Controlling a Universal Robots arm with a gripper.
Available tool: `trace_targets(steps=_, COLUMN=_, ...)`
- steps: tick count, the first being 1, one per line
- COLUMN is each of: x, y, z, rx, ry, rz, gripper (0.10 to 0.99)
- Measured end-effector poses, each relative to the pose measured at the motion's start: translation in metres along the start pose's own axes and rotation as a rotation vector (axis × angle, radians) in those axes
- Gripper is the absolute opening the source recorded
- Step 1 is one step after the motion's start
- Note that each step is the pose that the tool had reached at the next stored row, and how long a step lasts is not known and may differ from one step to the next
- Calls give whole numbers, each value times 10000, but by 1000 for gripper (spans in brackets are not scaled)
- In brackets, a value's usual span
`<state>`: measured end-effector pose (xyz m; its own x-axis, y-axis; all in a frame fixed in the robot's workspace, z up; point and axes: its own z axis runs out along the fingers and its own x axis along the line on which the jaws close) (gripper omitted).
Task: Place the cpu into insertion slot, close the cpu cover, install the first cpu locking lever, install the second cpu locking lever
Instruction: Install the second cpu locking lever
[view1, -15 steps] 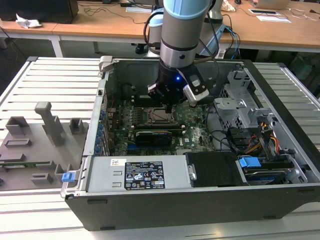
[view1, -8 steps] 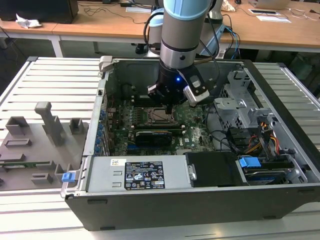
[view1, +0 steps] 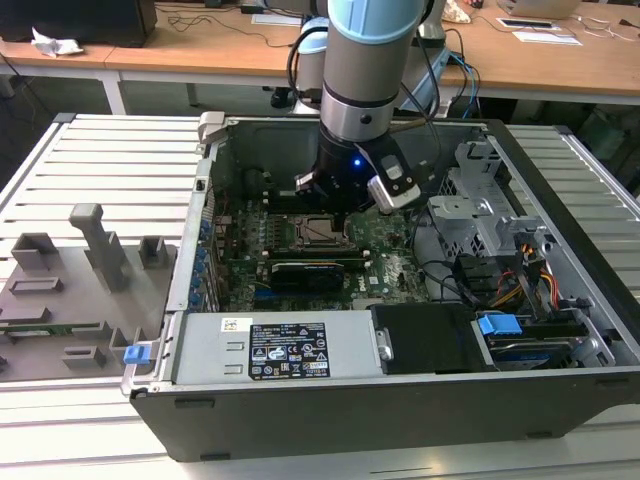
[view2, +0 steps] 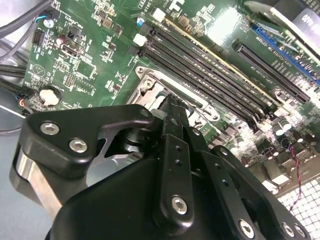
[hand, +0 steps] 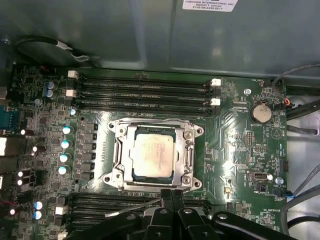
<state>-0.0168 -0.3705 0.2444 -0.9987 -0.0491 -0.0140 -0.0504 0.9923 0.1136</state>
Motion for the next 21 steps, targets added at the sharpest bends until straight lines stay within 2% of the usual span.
trace_targets(steps=3, x=8, y=-51, z=0, rx=0, ry=0, rz=0, gripper=106)
trace_targets(steps=9, x=100, y=-64, z=17, rx=-82, ry=-3, rz=-6, gripper=106)
trace_targets(steps=13, x=217, y=-60, z=26, rx=-93, ry=-2, rz=-16, gripper=106)
trace_targets(steps=15, x=233, y=-64, z=35, rx=-231, ry=-9, rz=-15, gripper=106)
trace_targets(steps=16, x=279, y=-69, z=45, rx=-336, ry=-15, rz=-16, gripper=106)
trace_targets(steps=21, x=317, y=-140, z=40, rx=-354, ry=-16, rz=-14, gripper=106)
